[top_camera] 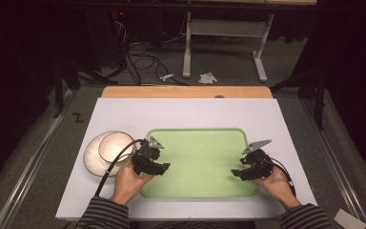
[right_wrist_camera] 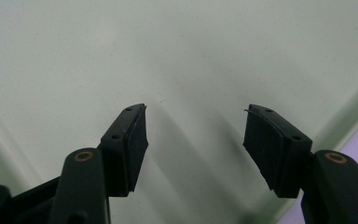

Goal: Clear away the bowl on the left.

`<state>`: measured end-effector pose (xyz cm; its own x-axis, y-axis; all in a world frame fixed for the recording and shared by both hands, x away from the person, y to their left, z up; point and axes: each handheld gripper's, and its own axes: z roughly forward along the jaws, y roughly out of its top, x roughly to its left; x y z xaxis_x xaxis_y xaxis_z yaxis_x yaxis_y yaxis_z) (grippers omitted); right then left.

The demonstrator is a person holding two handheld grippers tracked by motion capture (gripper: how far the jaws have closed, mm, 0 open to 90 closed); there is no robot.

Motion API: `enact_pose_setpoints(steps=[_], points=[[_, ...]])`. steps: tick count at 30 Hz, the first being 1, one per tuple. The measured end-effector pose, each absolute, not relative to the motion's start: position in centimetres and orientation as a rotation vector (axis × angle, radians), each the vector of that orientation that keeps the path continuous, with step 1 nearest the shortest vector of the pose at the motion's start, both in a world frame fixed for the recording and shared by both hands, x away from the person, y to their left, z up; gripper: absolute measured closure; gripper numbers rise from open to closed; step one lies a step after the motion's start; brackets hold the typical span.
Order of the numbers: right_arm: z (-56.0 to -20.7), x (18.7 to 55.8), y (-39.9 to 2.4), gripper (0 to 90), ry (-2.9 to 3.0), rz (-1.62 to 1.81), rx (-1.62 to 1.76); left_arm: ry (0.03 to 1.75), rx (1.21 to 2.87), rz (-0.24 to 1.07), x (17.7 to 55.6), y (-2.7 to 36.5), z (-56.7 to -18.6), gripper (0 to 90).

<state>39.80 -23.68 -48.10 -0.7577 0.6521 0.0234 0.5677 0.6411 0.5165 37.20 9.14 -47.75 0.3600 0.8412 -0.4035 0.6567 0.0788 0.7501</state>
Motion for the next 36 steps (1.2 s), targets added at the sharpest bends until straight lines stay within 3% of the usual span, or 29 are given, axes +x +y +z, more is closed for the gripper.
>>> enact_pose_setpoints(steps=[12,15,29,36], points=[[-48.3,39.6,-23.5,39.8,2.713,0.747,0.983,1.353,1.636,0.259,37.3,9.5,-47.5,45.7],[-48.3,39.6,-23.4,39.8,2.718,0.742,0.990,1.366,1.634,0.245,37.4,9.7,-47.4,49.5],[-48.2,39.7,-23.8,39.5,2.708,0.747,1.005,1.377,1.644,0.255,37.6,9.8,-47.5,44.0],[-48.1,39.6,-23.9,39.5,2.695,0.766,1.022,1.354,1.608,0.322,37.1,10.2,-46.9,46.7]])
